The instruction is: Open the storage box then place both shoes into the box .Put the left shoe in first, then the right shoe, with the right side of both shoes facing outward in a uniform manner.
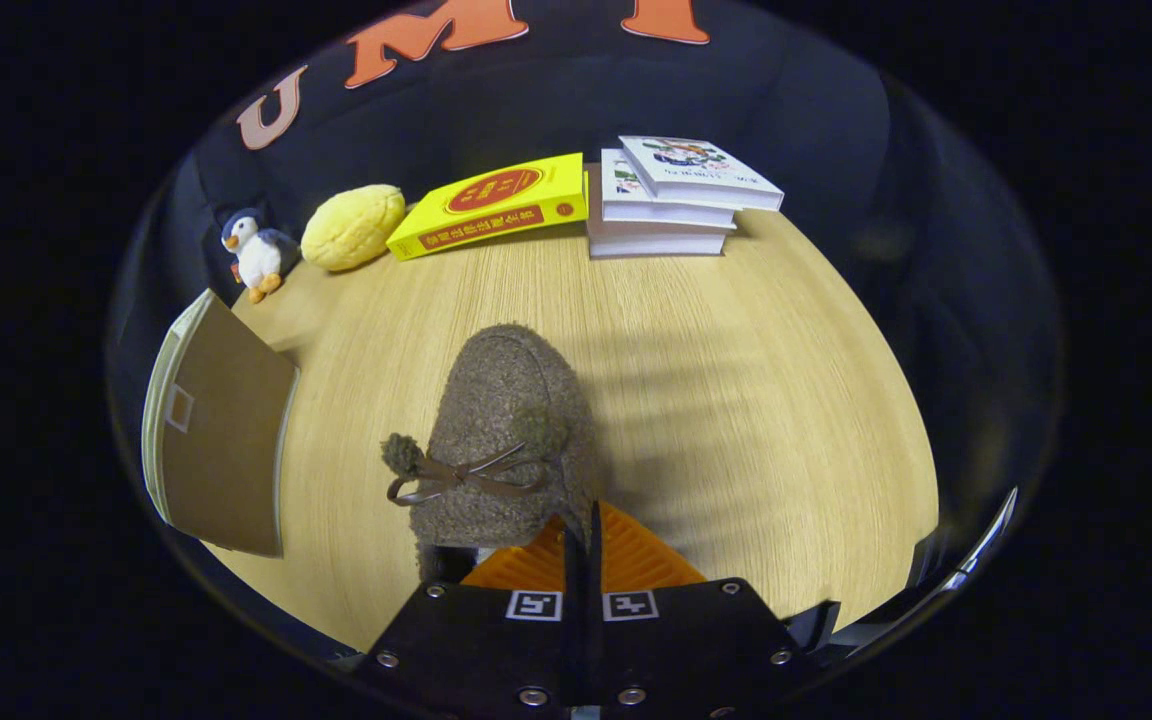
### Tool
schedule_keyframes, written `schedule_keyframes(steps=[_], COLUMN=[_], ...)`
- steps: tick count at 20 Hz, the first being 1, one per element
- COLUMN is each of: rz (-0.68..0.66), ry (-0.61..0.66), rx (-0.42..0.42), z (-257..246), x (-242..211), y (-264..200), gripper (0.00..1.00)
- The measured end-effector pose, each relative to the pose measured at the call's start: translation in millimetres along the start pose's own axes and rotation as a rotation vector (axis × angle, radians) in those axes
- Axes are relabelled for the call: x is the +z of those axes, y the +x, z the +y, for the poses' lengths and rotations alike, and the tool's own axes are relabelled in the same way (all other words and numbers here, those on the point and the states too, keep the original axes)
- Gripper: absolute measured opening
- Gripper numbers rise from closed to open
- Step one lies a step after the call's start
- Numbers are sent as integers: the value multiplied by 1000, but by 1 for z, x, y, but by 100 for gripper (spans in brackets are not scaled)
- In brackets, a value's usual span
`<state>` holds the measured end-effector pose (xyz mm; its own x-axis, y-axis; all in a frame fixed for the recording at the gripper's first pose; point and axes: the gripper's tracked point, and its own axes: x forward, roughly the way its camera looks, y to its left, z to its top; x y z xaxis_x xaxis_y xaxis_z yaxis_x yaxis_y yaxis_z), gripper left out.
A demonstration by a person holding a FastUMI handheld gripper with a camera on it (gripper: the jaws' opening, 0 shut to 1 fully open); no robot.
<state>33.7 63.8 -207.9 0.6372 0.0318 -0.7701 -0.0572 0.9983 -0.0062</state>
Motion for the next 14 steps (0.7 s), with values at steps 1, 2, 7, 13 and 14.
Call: schedule_keyframes(steps=[1, 2, 7, 13, 14], rz=[-16, -35, -98, -162, -174], ry=[4, 6, 28, 30, 26], rx=[0, -5, -6, 12, 18], z=[4, 8, 57, 142, 159], x=[6, 12, 33, 59, 62], y=[-8, -17, -61, -108, -114], gripper=[0, 0, 0, 1, 0])
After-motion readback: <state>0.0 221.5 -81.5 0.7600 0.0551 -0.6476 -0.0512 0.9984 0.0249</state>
